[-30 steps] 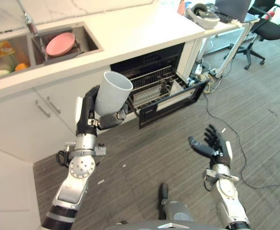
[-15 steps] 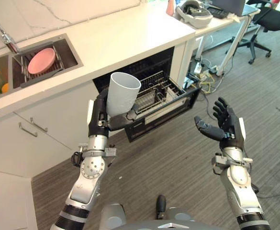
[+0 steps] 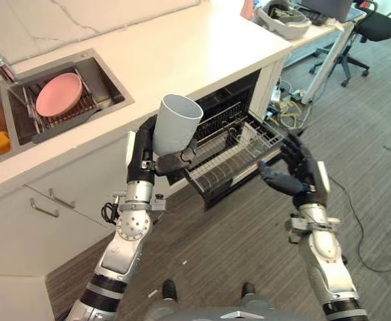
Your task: Place the dishes in the dishwasher.
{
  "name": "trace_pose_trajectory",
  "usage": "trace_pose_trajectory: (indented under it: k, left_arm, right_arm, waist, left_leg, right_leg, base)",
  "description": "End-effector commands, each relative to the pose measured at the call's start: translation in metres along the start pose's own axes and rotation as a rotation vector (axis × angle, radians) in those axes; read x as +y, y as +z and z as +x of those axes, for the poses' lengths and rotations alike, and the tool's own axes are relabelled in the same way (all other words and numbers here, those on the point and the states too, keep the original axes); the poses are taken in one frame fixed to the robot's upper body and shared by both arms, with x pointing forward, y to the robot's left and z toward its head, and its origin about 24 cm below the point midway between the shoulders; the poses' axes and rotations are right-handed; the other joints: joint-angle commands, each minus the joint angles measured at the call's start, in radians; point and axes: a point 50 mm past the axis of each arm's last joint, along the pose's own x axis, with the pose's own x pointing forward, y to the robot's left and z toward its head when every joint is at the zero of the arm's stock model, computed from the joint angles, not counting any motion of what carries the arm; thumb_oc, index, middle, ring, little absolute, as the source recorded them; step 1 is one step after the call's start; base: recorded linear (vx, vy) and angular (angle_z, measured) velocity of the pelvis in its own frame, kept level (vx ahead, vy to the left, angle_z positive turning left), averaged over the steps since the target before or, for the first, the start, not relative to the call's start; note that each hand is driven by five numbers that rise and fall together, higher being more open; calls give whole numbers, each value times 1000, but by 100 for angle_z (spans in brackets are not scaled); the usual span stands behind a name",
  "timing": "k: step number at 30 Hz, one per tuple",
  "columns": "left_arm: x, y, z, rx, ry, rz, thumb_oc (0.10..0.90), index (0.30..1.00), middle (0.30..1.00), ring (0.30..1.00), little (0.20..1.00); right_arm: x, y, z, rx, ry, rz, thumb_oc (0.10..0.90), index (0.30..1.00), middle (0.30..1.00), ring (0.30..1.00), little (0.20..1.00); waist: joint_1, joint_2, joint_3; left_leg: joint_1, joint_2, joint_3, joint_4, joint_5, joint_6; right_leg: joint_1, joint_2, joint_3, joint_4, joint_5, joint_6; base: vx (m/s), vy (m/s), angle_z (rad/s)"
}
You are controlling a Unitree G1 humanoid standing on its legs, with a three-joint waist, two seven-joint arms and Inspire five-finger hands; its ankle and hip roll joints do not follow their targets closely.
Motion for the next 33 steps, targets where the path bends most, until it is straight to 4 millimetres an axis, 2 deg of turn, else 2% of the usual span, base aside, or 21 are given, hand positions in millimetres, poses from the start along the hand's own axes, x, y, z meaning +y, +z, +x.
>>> trace_pose_trajectory:
  k: [1,2,3,4,5,6,7,8,9,13,18,23,28,29,32,33]
  left_arm:
    - [-12,34,16,-211,-54,-53,400,300,300,300,300]
    - [-12,34,17,-212,-54,-54,400,300,300,300,300]
    - [-15,30,19,-193,-91,-26,400,300,300,300,300]
    - [-15,30,20,-196,-98,-13,400,300,300,300,300]
    - [-16,30,20,-196,-98,-13,400,300,300,300,300]
    - [-14,36,25,-244,-100,57,400,300,300,300,300]
    - [-14,36,25,-244,-100,58,400,300,300,300,300]
    - [-13,36,29,-270,-74,109,400,300,300,300,300]
    - [-9,34,32,-269,-39,122,400,300,300,300,300]
    - [-3,30,37,-259,25,185,400,300,300,300,300]
    - [0,29,40,-293,59,329,400,300,300,300,300]
    - [-14,31,51,-346,24,429,400,300,300,300,300]
    - [-21,33,52,-365,-2,432,400,300,300,300,300]
    - [-32,36,53,-391,-43,442,400,300,300,300,300]
    - [-37,36,53,-400,-60,442,400,300,300,300,300]
    - [-46,38,52,-415,-96,439,400,300,300,300,300]
  right_arm:
    - [14,57,17,-298,88,68,800,900,900,900,900]
    - [14,57,17,-298,88,67,800,900,900,900,900]
    - [14,67,17,-344,100,78,800,900,900,900,900]
    - [9,71,17,-372,57,53,800,900,900,900,900]
    - [9,71,17,-374,54,51,800,900,900,900,900]
    - [20,73,14,-366,146,161,800,900,900,900,900]
    - [20,73,13,-365,147,163,800,900,900,900,900]
    - [17,77,16,-394,124,180,800,900,900,900,900]
    - [18,81,19,-411,122,199,800,900,900,900,900]
    - [23,89,21,-440,153,255,800,900,900,900,900]
    - [29,89,20,-425,190,324,800,900,900,900,900]
    - [49,79,21,-353,280,451,800,900,900,900,900]
    - [58,74,21,-315,322,471,800,900,900,900,900]
    - [66,68,19,-279,376,464,800,900,900,900,900]
    - [68,68,19,-276,385,462,800,900,900,900,900]
    - [72,65,20,-260,395,468,800,900,900,900,900]
  waist:
    - [-17,-19,-63]
    - [-14,-17,-64]
    - [-39,-12,-66]
    - [-50,-17,-64]
    - [-50,-17,-62]
    - [-31,-22,-73]
    - [-33,-23,-72]
    - [-26,-26,-100]
    - [-20,-24,-112]
    - [-15,-18,-127]
    - [-24,-10,-129]
    - [-33,7,-131]
    - [-33,9,-129]
    - [-33,10,-130]
    - [-34,10,-130]
    - [-33,11,-130]
  left_leg:
    - [30,61,-9,4,-70,-7]
    - [29,63,-6,4,-72,-8]
    - [31,47,-19,4,-79,-2]
    - [29,37,-13,4,-86,2]
    - [31,38,-15,4,-88,2]
    - [23,28,-19,4,-76,-1]
    - [24,27,-22,4,-76,-1]
    - [28,33,-18,4,-72,-11]
    - [36,36,-13,4,-72,-15]
    - [66,44,21,4,-78,-25]
    - [88,48,19,4,-80,-34]
    - [97,51,22,4,-80,-40]
    - [97,51,19,4,-79,-42]
    - [97,51,16,4,-78,-43]
    - [97,52,16,4,-78,-43]
    - [98,52,12,4,-77,-43]
  right_leg:
    - [-100,-3,59,190,45,69]
    - [-106,-1,63,199,41,67]
    - [-118,111,92,107,-26,29]
    - [-110,125,87,60,-36,15]
    - [-104,125,85,53,-34,15]
    - [-55,87,47,-22,-31,-2]
    - [-48,86,43,-30,-28,-1]
    - [11,96,55,-124,-23,-8]
    - [33,91,39,-157,-12,-8]
    - [63,75,26,-179,-7,-2]
    - [92,70,11,-179,-14,-9]
    - [102,65,0,-179,-20,-9]
    - [105,64,-2,-179,-22,-10]
    - [109,64,-6,-179,-24,-12]
    - [110,63,-9,-179,-24,-12]
    - [113,63,-12,-179,-25,-13]
  base:
    - [25,148,-28]
    - [93,164,-22]
    - [91,121,-16]
    - [95,126,-19]
    - [25,15,-3]
    - [0,0,0]
    - [91,-42,23]
    - [118,-42,31]
    - [118,-44,21]
    - [60,-26,-10]
    - [41,-45,-10]
    - [4,-15,5]
    - [-2,-3,1]
    - [-10,-14,5]
    - [-8,-13,8]
    - [-7,-9,9]
